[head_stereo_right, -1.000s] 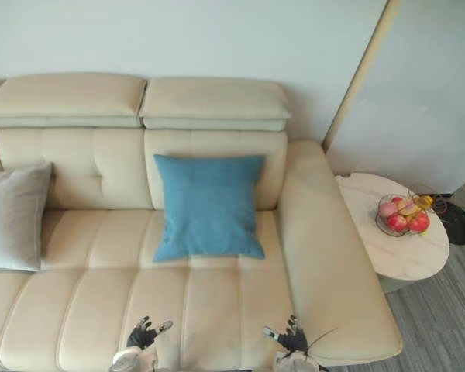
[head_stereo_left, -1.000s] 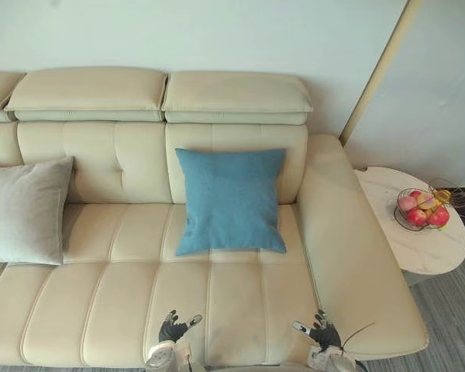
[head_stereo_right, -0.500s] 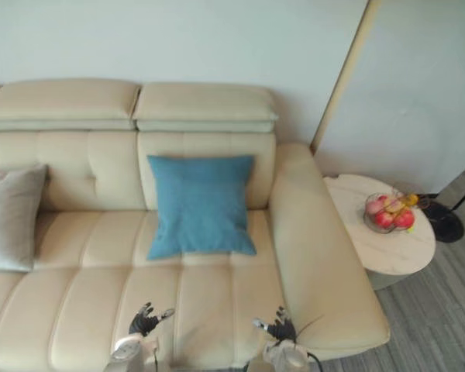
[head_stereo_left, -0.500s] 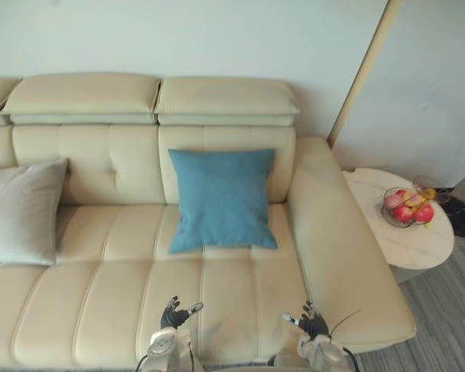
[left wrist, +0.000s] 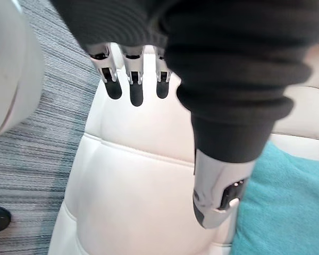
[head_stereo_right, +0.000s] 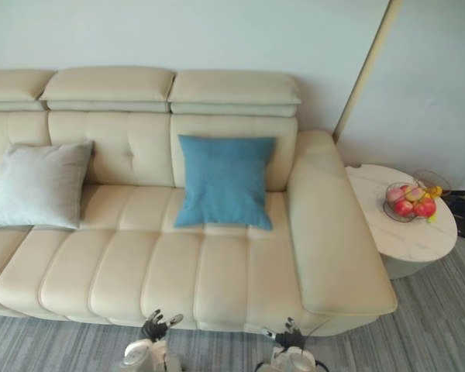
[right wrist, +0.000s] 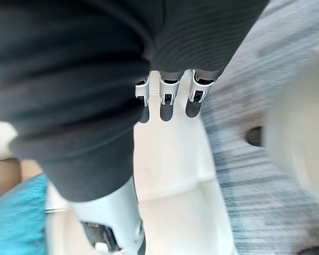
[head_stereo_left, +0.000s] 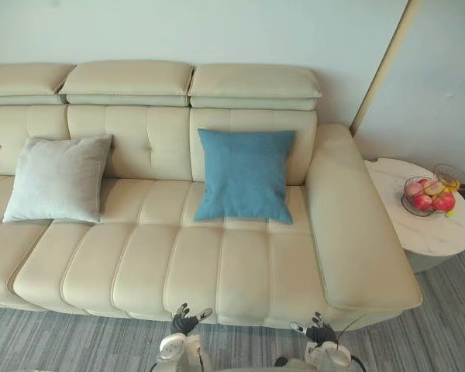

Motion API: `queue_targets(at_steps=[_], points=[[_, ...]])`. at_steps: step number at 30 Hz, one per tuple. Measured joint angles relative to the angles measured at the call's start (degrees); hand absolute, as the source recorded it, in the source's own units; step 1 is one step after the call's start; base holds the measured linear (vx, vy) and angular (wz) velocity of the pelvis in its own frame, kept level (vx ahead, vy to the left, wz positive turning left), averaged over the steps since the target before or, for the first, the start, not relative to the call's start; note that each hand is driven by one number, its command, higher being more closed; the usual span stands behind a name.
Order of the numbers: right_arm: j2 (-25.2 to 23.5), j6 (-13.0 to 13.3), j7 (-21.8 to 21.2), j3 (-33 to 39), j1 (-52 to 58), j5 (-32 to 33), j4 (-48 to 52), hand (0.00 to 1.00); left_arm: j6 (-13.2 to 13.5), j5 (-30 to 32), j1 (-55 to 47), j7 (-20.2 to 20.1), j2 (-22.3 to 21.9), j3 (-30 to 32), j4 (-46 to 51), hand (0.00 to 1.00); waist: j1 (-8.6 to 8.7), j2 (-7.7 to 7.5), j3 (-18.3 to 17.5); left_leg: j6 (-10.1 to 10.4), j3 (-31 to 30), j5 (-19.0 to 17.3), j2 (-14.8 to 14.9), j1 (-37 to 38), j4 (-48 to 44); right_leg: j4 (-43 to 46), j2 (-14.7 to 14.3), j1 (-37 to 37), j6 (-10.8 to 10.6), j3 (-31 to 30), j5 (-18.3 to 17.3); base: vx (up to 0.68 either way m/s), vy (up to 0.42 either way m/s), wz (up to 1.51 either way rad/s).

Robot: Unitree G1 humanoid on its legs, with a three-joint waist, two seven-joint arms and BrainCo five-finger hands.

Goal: Pick up cushions and gather them together orderly.

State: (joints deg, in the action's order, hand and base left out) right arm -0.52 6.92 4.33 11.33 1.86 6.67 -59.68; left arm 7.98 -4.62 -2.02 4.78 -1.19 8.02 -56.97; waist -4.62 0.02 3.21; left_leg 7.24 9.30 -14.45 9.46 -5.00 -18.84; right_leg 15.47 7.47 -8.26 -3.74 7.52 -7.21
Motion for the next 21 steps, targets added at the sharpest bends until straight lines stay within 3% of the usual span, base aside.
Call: queue_targets(at_steps=[2, 4, 7, 12, 21], points=[[0.2, -0.3, -0.5, 1.7, 0.8, 0.0, -0.4, 0.00, -0.1, 0.0, -0.8, -0.1, 2.3, -0.3, -1.9, 0.00, 1.87, -1.43, -0.9, -1.3, 0.6, 2.7, -3.0, 3.2, 5.9, -5.9, 1.4, 3.0, -1.0, -1.5, 3.3, 0.03, 0.214, 0.03], [1.3, -0.2, -0.8, 2.3, 1.5, 0.0, -1.4, 0.00, -0.2, 0.0, -1.0, -0.1, 3.0, -1.3, -2.9, 0.00, 2.44, -0.97, -1.2, -1.7, 0.7, 3.6, -4.4, 4.0, 8.4, -9.5, 2.0, 4.4, -0.8, -2.0, 5.4, 0.04, 0.128, 0.05], [2.4, -0.6, -1.0, 4.5, 1.5, 0.0, -3.3, 0.00, -0.9, 0.5, -0.9, -0.1, 4.0, -3.1, -4.8, 0.00, 2.52, -0.25, -2.3, -2.5, 0.2, 5.6, -6.0, 4.5, 11.1, -13.0, 2.4, 5.0, -2.2, -1.8, 7.3, 0.12, 0.078, 0.03], [3.4, -0.9, -1.0, 6.6, 1.8, 0.0, -5.4, 0.00, -1.1, 1.8, -1.0, -0.5, 4.2, -3.4, -7.0, 0.00, 2.64, 0.93, -2.7, -2.4, -2.3, 6.0, -5.8, 7.2, 12.9, -16.0, 1.6, 8.2, -2.4, -1.4, 7.6, 0.15, -0.020, 0.01], [3.8, -0.9, -1.1, 6.5, 1.4, -2.6, -6.6, 0.00, -1.1, 3.0, -0.4, -1.6, 5.3, -2.7, -8.5, 0.00, 2.74, -0.76, -2.2, -2.5, -2.3, 6.0, -6.0, 9.3, 14.1, -17.9, 1.5, 10.3, -1.8, -1.6, 8.0, 0.03, -0.010, -0.03]])
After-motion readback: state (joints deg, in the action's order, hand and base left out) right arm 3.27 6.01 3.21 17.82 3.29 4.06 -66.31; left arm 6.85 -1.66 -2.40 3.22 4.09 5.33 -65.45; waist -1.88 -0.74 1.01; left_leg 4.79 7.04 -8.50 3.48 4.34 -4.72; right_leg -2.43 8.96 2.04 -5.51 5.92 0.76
